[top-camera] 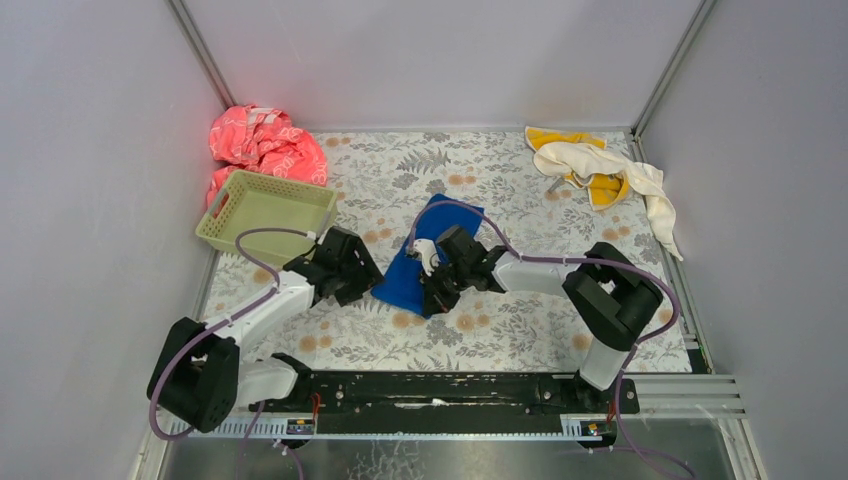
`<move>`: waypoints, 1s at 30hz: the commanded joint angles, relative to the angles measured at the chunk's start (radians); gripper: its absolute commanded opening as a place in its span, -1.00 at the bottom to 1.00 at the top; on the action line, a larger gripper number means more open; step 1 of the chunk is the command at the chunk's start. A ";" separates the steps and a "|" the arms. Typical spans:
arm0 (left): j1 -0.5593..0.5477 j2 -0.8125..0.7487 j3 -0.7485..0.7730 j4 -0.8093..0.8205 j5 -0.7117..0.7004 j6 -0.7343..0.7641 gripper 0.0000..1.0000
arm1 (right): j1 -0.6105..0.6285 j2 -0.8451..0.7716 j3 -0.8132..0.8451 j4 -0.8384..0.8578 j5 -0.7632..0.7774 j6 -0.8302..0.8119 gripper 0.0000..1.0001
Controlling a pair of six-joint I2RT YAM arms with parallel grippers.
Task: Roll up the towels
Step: Roll the towel at the center of the board.
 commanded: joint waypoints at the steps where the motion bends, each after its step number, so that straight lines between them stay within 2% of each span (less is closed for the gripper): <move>1: -0.008 0.032 0.005 0.015 0.027 -0.040 0.34 | -0.024 -0.001 -0.030 0.091 -0.125 0.086 -1.00; 12: -0.027 0.025 -0.058 0.059 -0.006 -0.120 0.31 | -0.114 0.055 -0.116 0.252 -0.204 0.295 -1.00; 20: -0.038 0.130 -0.020 0.118 -0.031 -0.118 0.18 | -0.133 0.105 -0.129 0.286 -0.233 0.348 -1.00; 26: -0.040 0.191 -0.004 0.126 -0.051 -0.101 -0.19 | -0.141 0.091 -0.148 0.284 -0.202 0.348 -0.92; 30: -0.041 0.207 0.014 0.117 -0.059 -0.088 -0.59 | -0.141 0.052 -0.150 0.267 -0.158 0.317 -0.81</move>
